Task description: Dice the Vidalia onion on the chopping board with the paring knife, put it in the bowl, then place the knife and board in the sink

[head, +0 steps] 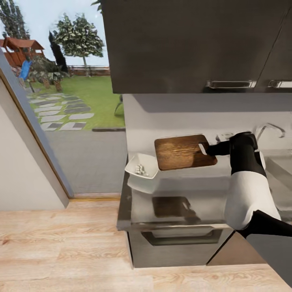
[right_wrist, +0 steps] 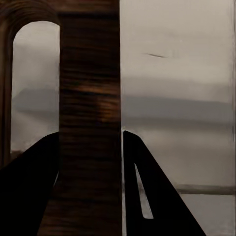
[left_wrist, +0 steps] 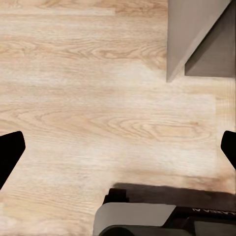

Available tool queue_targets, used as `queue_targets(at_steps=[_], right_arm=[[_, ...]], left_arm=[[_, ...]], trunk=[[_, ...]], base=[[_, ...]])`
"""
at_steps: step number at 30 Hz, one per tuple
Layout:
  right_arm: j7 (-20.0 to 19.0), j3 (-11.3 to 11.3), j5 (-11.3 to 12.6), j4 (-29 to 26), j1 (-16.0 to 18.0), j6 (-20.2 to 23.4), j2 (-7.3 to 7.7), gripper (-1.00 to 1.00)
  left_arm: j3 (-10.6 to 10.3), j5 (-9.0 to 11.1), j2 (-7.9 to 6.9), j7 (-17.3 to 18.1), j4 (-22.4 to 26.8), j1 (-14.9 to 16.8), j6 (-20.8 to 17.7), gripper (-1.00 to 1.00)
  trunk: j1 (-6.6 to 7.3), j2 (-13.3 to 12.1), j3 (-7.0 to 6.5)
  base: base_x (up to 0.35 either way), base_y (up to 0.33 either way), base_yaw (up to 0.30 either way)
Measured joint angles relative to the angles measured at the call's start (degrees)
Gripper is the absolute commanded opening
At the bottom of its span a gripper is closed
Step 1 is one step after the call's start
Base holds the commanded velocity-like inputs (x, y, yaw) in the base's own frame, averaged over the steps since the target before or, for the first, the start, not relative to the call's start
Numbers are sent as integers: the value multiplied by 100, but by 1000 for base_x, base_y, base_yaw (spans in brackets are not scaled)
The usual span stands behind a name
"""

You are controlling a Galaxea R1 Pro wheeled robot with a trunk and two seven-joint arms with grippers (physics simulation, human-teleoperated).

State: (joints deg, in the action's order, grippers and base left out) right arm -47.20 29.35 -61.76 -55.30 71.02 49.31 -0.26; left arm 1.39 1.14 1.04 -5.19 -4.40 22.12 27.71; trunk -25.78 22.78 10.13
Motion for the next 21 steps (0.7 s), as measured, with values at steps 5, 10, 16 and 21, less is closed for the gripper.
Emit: queue_targets(at_steps=[5,10,16,21], right_arm=[[103,-3,10,121,1,0,-6,-100],[220,-5,0,130,1,-6,-13,-100],[1310,554,-49,193,1,-43,-40,-100],[2229,1197,399,359,0,-320,-50,-100]], left_arm=[[0,0,0,0,0,0,-1,100],[0,0,0,0,0,0,-1,100],[1,0,0,0,1,0,-1,100],[0,0,0,0,0,0,-1,100]], trunk=[[1,1,0],[2,1,0],[2,1,0],[2,1,0]], base=[[-175,-272,0],[-106,-304,0],[-99,-306,0],[-94,-307,0]])
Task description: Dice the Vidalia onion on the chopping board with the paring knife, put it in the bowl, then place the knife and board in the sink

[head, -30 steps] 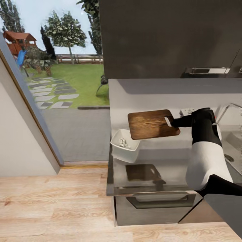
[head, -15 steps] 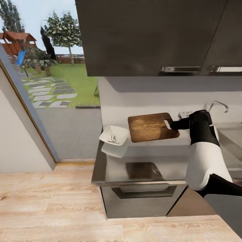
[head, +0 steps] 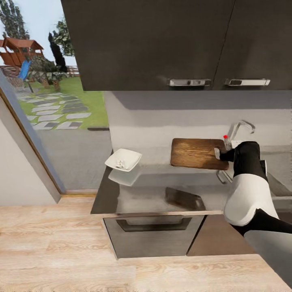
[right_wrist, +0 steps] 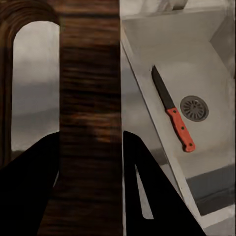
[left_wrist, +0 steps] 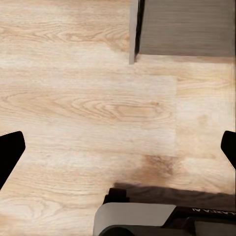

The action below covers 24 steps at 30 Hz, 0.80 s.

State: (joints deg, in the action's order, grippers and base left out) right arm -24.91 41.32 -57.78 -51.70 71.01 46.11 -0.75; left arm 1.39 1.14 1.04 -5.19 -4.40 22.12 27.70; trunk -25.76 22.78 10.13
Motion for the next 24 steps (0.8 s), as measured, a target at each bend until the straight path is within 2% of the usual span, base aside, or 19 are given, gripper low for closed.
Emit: queue_targets(at_steps=[2,3,4,6,8,10,14,17,21,22,24], right_arm=[[402,53,270,179,0,-50,9,-100],[626,126,560,240,1,-97,18,-100],[793,208,750,270,1,-138,22,-100],[1319,428,1087,351,1,-229,16,-100],[1943,597,1291,473,1,-456,12,-100],[2329,850,1618,546,2,-763,21,-100],[2974,1314,1882,687,0,-1112,12,-100],[3306,1423,1973,1049,-3,-1432,20,-100],[3546,1475,2011,1304,-1,-1580,21,-100],[3627,1619,2058,1336,-1,-1630,20,-100],[3948,2132,2219,1385,-3,-1902,10,-100]], left_arm=[[0,0,0,0,0,0,0,100],[0,0,0,0,0,0,0,100],[0,0,0,0,0,0,0,100],[0,0,0,0,0,0,0,100],[0,0,0,0,0,0,0,100],[0,0,0,0,0,0,0,100],[0,0,0,0,0,0,0,100],[0,0,0,0,0,1,0,100],[3,0,0,-1,0,0,0,100],[3,0,0,-1,1,0,0,100],[5,0,0,-1,1,0,0,100]], trunk=[[0,0,0],[0,0,-1],[0,0,-1],[0,1,-1],[0,0,0],[0,1,-1],[1,0,0],[1,-1,1],[2,-1,0],[2,-1,0],[1,-1,1]], base=[[-93,-307,0],[-93,-307,0],[-93,-307,0],[-93,-307,0],[-89,-307,0],[-85,-307,0],[-62,-307,0],[-10,-307,0],[-1,-312,0],[0,-315,0],[0,-316,0]])
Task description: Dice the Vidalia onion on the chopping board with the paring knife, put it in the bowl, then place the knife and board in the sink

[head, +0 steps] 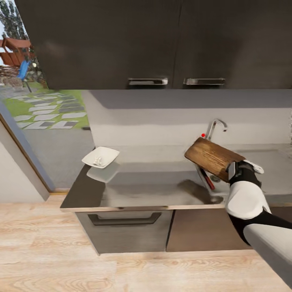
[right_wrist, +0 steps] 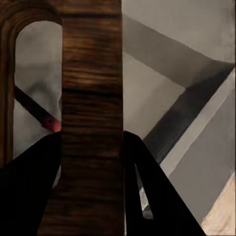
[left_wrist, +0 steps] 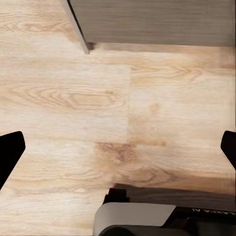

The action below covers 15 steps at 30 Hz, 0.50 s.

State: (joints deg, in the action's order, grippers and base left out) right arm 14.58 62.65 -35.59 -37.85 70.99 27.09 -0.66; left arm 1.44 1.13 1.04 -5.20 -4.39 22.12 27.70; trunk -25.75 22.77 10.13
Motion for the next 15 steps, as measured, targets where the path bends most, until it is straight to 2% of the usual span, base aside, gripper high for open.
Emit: queue_targets(at_steps=[2,3,5,8,10,15], right_arm=[[429,310,96,62,0,-465,-9,-100],[602,371,99,113,2,-649,-11,-100],[921,481,269,483,-1,-1028,-6,-100],[1095,549,268,743,1,-1382,-2,-100],[1375,586,299,892,0,-1609,-6,-100],[2091,575,335,1008,1,-1709,-15,-100]], left_arm=[[2,0,0,-3,1,0,0,100],[3,0,0,-3,1,-1,1,100],[2,6,1,-4,4,1,6,100],[3,8,-5,-8,7,0,9,100],[4,8,-8,-9,7,1,10,100],[9,11,-12,-11,7,1,18,100]], trunk=[[0,0,0],[1,2,-1],[1,-1,0],[1,0,-1],[1,1,0],[1,1,-1]], base=[[0,-316,0],[0,-315,0],[0,-309,0],[0,-264,0],[0,-93,0],[0,-15,0]])
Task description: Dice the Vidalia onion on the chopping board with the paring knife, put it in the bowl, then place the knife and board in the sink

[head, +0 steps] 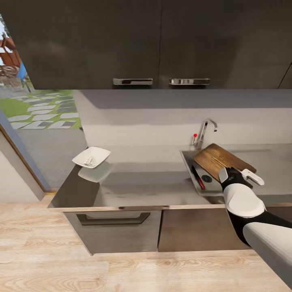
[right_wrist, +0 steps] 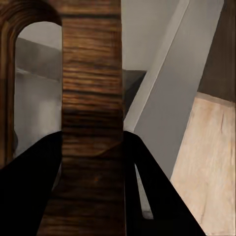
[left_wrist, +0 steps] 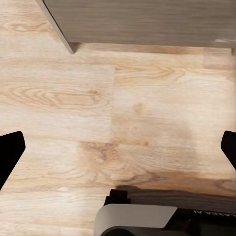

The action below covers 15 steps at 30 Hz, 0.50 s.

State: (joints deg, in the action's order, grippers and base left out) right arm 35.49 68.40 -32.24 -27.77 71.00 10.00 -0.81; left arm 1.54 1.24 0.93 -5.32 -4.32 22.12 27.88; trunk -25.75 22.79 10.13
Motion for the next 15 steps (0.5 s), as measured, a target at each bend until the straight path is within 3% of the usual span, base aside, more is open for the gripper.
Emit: queue_targets(at_steps=[4,8,15], right_arm=[[565,-7,324,9,0,-8,3,-100],[917,-23,561,27,11,-8,-38,-100],[1358,-30,592,73,45,-9,-421,-100]], left_arm=[[23,78,-26,-112,7,0,6,100],[27,216,-24,-678,7,1,-7,100],[25,243,-47,-930,7,1,-13,100]], trunk=[[0,0,0],[0,1,0],[2,1,0]], base=[[0,-1,0],[0,0,0],[81,12,0]])
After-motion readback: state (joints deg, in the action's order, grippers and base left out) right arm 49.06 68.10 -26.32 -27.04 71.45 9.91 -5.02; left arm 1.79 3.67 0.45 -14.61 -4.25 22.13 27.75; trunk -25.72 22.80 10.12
